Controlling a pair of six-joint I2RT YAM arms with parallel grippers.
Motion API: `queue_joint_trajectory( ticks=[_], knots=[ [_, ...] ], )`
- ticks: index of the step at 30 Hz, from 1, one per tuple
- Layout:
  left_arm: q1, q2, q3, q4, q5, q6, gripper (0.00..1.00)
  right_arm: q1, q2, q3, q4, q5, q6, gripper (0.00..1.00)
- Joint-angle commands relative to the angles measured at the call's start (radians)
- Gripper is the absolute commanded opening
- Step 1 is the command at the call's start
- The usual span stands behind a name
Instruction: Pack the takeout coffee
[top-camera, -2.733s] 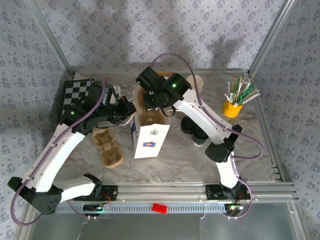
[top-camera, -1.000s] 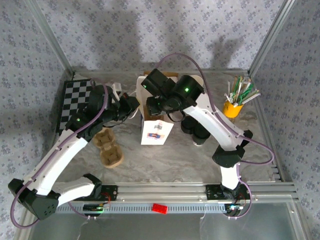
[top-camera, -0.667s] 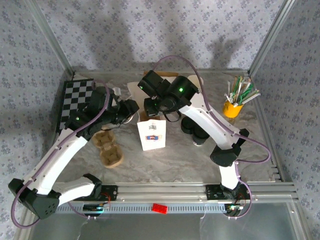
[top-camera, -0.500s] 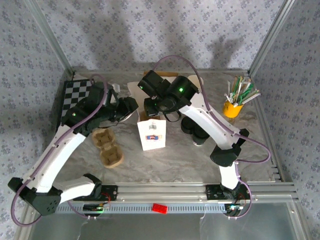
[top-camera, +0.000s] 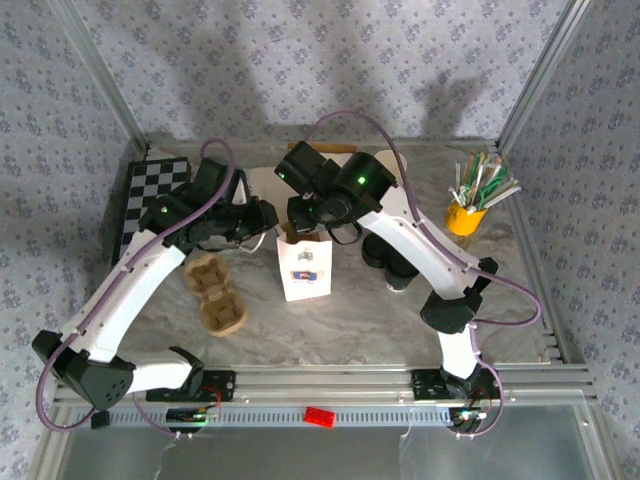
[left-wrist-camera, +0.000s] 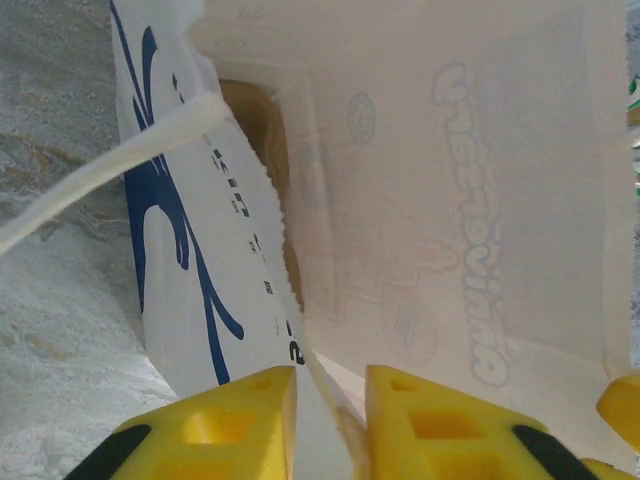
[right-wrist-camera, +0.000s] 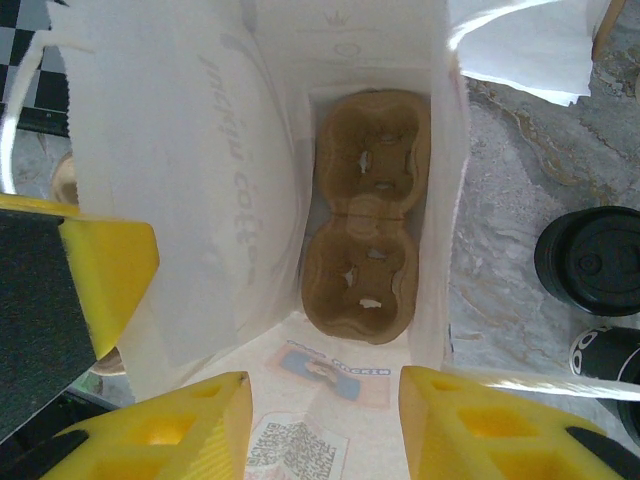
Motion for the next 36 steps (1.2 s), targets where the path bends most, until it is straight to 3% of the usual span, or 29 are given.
queue_joint_trajectory(
  ticks=[1,6,10,24,31,32,34,36],
  knots=[
    [0.005,-0.002,0.022,-0.004,-0.001,0.027,0.15,0.008,-0.005,-0.005,-0.01,-0.001,-0.004,0.44],
    [0.009,0.011,0.043,-0.02,-0.027,0.031,0.04,0.01,-0.015,-0.005,-0.002,-0.012,-0.004,0.43],
    [0.024,0.017,0.057,-0.029,-0.028,0.044,0.0,0.011,-0.032,-0.004,0.001,-0.004,-0.004,0.44],
    [0.047,-0.04,-0.039,0.134,-0.04,-0.113,0.0,0.019,-0.033,-0.003,0.028,-0.033,-0.121,0.44],
    [0.042,-0.036,-0.044,0.115,-0.042,-0.112,0.0,0.017,-0.04,-0.005,0.021,-0.03,-0.145,0.44],
    [0.041,-0.037,-0.041,0.114,-0.042,-0.105,0.02,0.016,-0.042,-0.004,0.021,-0.034,-0.149,0.44],
    [0.042,-0.03,-0.021,0.093,-0.047,-0.088,0.15,0.012,-0.044,-0.001,0.021,-0.043,-0.154,0.44],
    [0.042,-0.018,0.005,0.056,-0.048,-0.067,0.2,0.01,-0.053,0.002,0.029,-0.056,-0.156,0.44]
  ],
)
